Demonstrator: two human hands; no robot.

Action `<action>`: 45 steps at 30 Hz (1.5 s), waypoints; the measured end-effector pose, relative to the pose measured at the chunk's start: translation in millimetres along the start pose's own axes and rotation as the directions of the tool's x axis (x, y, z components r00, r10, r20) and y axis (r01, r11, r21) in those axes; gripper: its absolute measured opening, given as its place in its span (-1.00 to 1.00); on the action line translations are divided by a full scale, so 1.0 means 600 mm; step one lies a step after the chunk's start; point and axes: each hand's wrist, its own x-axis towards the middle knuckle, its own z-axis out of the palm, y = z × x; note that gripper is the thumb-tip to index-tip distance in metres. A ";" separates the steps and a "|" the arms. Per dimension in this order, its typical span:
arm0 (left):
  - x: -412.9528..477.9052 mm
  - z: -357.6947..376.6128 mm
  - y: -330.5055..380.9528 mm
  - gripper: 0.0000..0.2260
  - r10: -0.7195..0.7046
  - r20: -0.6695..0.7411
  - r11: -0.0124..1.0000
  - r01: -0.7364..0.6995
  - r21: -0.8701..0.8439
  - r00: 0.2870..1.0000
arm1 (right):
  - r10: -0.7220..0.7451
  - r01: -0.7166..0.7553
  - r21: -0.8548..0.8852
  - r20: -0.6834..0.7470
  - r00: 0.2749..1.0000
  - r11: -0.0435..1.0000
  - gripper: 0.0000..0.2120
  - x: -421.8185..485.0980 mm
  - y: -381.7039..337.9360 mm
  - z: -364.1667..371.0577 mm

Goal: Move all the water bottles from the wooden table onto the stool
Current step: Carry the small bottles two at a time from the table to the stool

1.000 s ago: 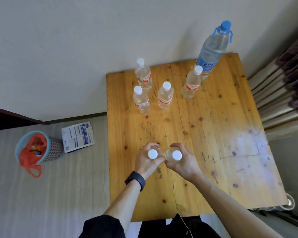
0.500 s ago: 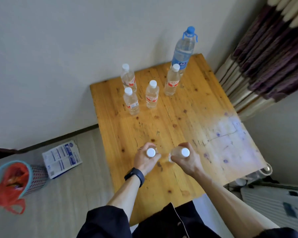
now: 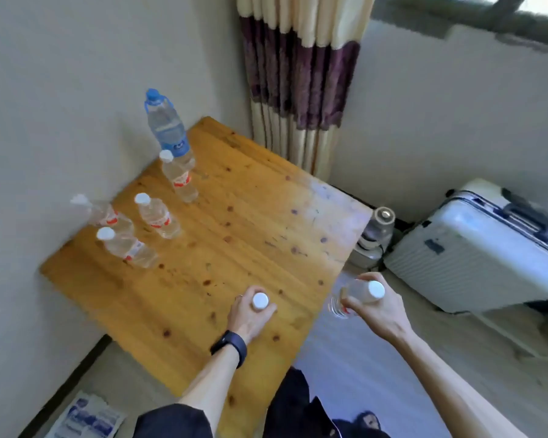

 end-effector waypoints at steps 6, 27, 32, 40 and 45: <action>-0.029 0.190 0.170 -0.70 0.292 0.310 0.920 -0.355 0.168 0.905 | 0.159 -0.095 0.231 -0.274 0.949 0.968 -0.57 -0.108 0.141 -0.146; -0.674 0.910 0.367 -0.74 0.359 0.917 0.432 -0.902 0.003 0.175 | 0.698 -0.167 0.684 -0.654 0.291 0.710 -0.56 -0.698 0.716 -0.479; -0.810 1.068 0.403 -0.74 0.300 0.954 0.340 -0.935 -0.100 0.007 | 0.741 -0.175 0.720 -0.660 0.127 0.671 -0.55 -0.794 0.818 -0.556; -1.032 1.337 0.468 -0.74 0.206 0.959 0.224 -0.945 -0.239 -0.194 | 0.789 -0.132 0.793 -0.607 -0.094 0.595 -0.61 -0.936 0.982 -0.734; -1.178 1.512 0.516 -0.67 0.161 0.938 0.178 -0.926 -0.333 -0.307 | 0.787 -0.109 0.815 -0.578 -0.217 0.569 -0.69 -1.028 1.068 -0.856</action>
